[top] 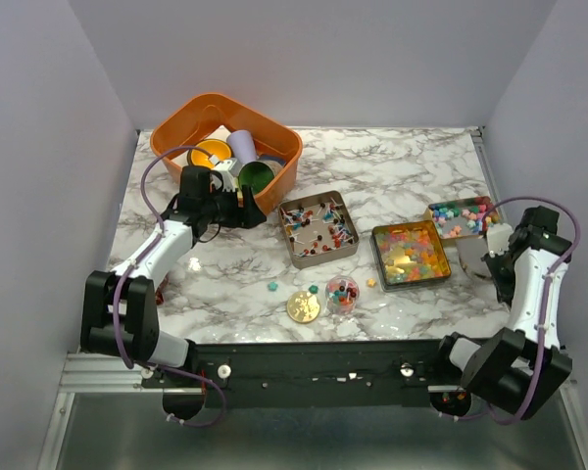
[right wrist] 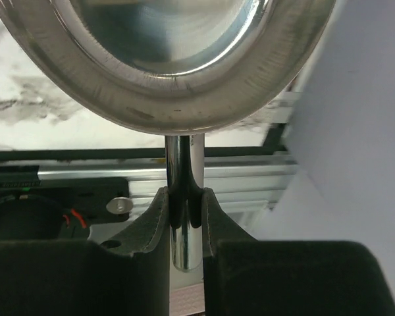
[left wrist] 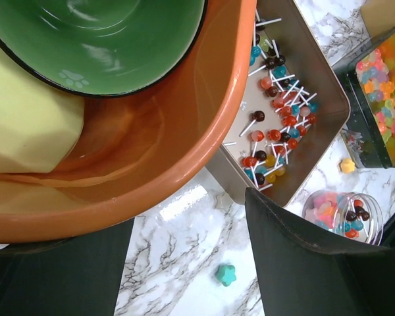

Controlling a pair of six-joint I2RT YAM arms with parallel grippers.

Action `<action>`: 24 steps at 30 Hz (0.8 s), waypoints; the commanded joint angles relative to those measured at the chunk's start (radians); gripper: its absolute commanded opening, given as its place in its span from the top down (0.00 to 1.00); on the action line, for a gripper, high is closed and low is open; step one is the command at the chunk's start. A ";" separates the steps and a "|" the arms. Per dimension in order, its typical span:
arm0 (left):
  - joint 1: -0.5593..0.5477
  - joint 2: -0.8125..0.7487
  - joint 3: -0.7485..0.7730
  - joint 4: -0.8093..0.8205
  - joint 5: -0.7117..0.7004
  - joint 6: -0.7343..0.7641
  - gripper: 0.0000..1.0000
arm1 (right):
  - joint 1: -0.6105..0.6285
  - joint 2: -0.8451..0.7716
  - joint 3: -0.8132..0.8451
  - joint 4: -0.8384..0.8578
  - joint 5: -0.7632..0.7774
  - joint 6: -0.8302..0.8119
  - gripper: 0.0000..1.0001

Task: Pack the candies
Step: Place the spatula at the center of the board.

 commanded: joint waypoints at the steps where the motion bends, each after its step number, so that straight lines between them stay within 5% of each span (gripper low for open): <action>1: 0.000 0.009 0.038 0.111 0.003 0.014 0.23 | -0.022 0.057 -0.103 0.032 -0.053 -0.043 0.99; 18: 0.000 -0.090 0.065 -0.050 -0.003 0.074 0.23 | -0.024 0.401 -0.117 0.297 -0.076 0.096 0.99; 24: 0.000 -0.106 0.055 -0.046 -0.011 0.076 0.22 | -0.024 0.309 -0.095 0.258 -0.082 0.034 0.64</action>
